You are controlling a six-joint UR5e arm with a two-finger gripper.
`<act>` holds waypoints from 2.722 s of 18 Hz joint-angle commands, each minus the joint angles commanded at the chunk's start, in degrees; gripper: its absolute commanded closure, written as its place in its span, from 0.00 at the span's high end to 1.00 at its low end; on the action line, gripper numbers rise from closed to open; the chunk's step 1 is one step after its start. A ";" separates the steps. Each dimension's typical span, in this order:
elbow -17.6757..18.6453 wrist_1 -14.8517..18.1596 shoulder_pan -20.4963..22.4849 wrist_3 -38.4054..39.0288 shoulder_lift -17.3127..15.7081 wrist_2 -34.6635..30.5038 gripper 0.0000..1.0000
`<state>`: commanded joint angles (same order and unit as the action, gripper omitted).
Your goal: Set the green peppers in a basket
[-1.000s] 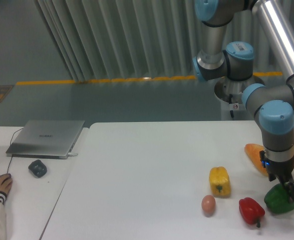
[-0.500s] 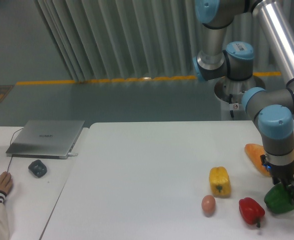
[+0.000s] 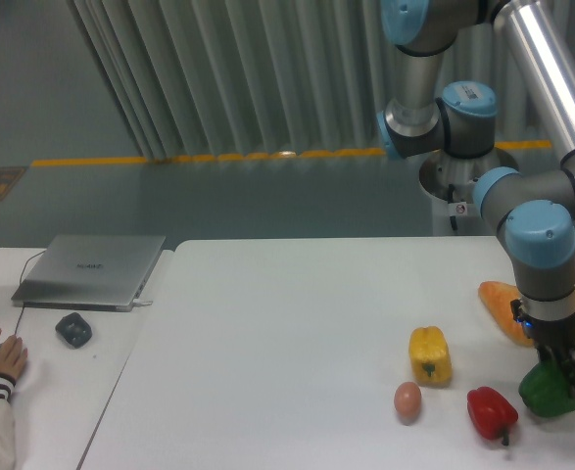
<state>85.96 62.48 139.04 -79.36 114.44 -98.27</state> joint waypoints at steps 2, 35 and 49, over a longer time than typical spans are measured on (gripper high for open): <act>-1.84 3.15 0.26 -0.35 -0.79 0.35 0.29; -2.20 9.06 21.18 -47.37 -5.46 4.84 0.31; -2.11 5.81 24.08 -47.55 -4.22 5.45 1.00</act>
<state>83.85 68.29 163.13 -126.91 110.21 -92.81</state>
